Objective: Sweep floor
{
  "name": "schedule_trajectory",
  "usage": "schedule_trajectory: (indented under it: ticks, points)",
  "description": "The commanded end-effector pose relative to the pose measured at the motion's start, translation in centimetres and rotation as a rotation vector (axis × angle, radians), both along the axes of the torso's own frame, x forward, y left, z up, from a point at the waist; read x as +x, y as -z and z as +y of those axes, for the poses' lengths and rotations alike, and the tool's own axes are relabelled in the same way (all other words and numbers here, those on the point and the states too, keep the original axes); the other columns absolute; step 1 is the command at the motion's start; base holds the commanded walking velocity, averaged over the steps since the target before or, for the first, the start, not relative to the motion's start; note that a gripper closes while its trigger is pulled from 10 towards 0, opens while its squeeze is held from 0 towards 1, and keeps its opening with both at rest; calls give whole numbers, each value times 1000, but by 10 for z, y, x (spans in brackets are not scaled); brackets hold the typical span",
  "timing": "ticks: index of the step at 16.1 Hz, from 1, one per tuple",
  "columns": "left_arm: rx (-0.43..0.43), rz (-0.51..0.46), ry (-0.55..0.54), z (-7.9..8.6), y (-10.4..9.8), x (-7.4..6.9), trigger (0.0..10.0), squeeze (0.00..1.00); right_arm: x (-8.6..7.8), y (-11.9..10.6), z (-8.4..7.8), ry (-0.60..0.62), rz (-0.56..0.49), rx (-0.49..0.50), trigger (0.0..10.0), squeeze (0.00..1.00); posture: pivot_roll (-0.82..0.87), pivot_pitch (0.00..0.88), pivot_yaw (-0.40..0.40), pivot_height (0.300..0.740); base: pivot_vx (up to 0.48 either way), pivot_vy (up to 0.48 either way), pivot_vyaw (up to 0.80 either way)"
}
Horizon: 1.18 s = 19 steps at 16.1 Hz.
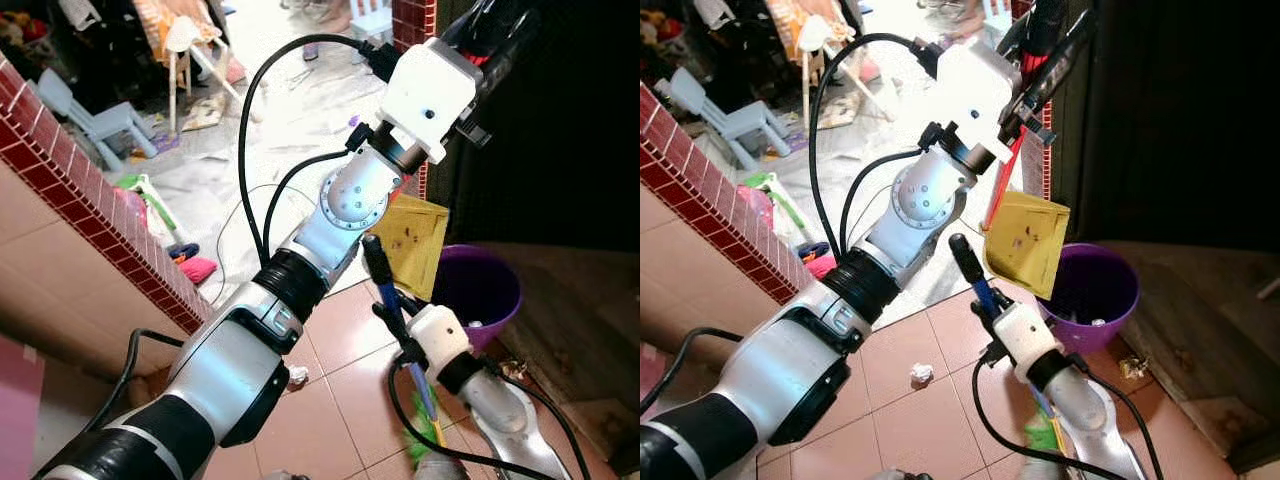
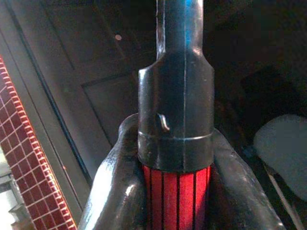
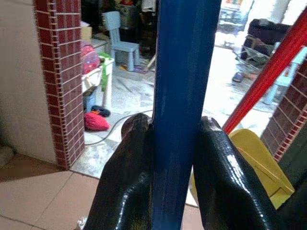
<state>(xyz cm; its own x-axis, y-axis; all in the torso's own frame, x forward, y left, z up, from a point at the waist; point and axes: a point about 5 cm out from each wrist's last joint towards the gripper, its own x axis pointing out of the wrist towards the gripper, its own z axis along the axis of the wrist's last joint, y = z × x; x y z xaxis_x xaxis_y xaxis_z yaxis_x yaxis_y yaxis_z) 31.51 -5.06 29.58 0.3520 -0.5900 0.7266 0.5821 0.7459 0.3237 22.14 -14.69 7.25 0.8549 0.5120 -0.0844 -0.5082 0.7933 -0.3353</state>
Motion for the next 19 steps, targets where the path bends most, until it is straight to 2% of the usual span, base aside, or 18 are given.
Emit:
schedule_trajectory:
  ticks: [1, 5, 7, 8, 9, 10, 11, 13, 14, 15, 17, 19]
  points:
    - [-151, 82, 163, -48, -6, -37, 10000, 0, 4, -7, 4, -9, -42, 4, 10000, 0, -338, 0, 208, 740, 0, 0, 0]
    - [-163, 97, 146, -46, -9, -33, 10000, 0, 6, -7, 1, 6, -42, 4, 10000, 0, -343, 0, 204, 740, 0, 0, 0]
    - [-233, 126, 63, -35, -24, -18, 10000, 0, 6, -7, 1, 8, -42, 5, 10000, 0, -340, 0, 197, 740, 0, 0, 0]
    - [-308, 139, -43, -17, -41, -1, 10000, 0, 7, -7, 3, 7, -48, 7, 10000, 0, -337, 0, 191, 740, 0, 0, 0]
    - [-406, 134, -202, 18, -63, 21, 10000, 0, 9, -9, 5, 0, -63, 12, 10000, 0, -330, 0, 181, 740, 0, 0, 0]
    - [-461, 120, -299, 41, -76, 32, 10000, 0, 10, -10, 6, -4, -68, 13, 10000, 0, -326, 0, 176, 740, 0, 0, 0]
    - [-503, 92, -361, 62, -87, 39, 10000, 0, 12, -9, 6, -9, -67, 15, 10000, 0, -314, 0, 164, 740, 0, 0, 0]
    - [-520, 42, -429, 83, -96, 43, 10000, 0, 13, -9, 6, -18, -68, 14, 10000, 0, -300, 0, 149, 740, 0, 0, 0]
    - [-481, -68, -585, 114, -99, 47, 10000, 0, 16, -9, 8, -41, -70, 11, 10000, 0, -281, 0, 128, 740, 0, 0, 0]
    - [-405, -134, -682, 126, -93, 51, 10000, 0, 18, -9, 10, -58, -69, 12, 10000, 0, -271, 0, 116, 740, 0, 0, 0]
    - [-335, -128, -782, 139, -73, 59, 10000, 0, 20, -9, 11, -77, -72, 11, 10000, 0, -258, 0, 102, 740, 0, 0, 0]
    - [-249, -36, -882, 160, -23, 66, 10000, 0, 23, -8, 10, -78, -70, 7, 10000, 0, -235, 0, 81, 740, 0, 0, 0]
